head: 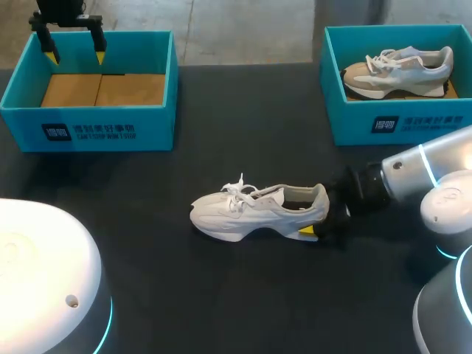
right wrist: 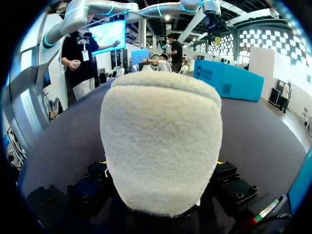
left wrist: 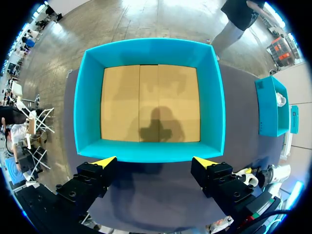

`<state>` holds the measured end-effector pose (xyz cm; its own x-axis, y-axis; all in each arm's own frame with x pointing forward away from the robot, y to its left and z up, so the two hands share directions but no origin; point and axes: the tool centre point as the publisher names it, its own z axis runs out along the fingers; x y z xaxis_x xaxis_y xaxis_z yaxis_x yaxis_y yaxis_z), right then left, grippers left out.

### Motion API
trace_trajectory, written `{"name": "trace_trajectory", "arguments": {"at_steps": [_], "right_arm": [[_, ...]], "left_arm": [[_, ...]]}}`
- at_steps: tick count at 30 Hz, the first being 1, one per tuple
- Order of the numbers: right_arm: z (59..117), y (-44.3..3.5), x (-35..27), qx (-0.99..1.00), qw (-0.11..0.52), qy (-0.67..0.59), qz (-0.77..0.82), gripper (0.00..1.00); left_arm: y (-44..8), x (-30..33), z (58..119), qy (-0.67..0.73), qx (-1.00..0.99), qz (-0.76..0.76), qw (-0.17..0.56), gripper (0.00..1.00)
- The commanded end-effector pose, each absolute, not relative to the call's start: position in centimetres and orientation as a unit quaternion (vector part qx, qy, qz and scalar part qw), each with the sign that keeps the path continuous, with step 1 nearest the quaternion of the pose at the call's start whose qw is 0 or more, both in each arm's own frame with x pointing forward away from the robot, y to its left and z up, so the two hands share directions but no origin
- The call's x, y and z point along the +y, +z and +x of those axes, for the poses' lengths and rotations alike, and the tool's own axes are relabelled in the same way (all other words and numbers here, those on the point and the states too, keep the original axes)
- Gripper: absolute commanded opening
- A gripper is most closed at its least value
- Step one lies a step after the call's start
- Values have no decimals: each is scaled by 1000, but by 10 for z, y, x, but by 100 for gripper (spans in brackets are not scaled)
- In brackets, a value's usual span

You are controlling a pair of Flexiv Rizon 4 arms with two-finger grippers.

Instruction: Take the shoe out of the shoebox, open the shoe tongue, remove and reinsert the insole, then place the shoe into the shoebox

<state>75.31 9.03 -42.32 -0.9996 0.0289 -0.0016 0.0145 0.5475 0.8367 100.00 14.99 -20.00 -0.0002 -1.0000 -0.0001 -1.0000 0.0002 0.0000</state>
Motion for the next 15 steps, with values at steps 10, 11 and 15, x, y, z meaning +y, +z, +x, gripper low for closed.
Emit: {"name": "trace_trajectory", "arguments": {"at_steps": [10,11,15], "right_arm": [[752,-428,97,881,8,473,13,0],[752,-428,97,881,8,473,13,0],[752,-428,97,881,8,473,13,0]], "left_arm": [[-200,150,1000,0,707,-707,0,100],[-200,150,1000,0,707,-707,0,100],[-199,148,998,-3,706,-708,0,100]]}}
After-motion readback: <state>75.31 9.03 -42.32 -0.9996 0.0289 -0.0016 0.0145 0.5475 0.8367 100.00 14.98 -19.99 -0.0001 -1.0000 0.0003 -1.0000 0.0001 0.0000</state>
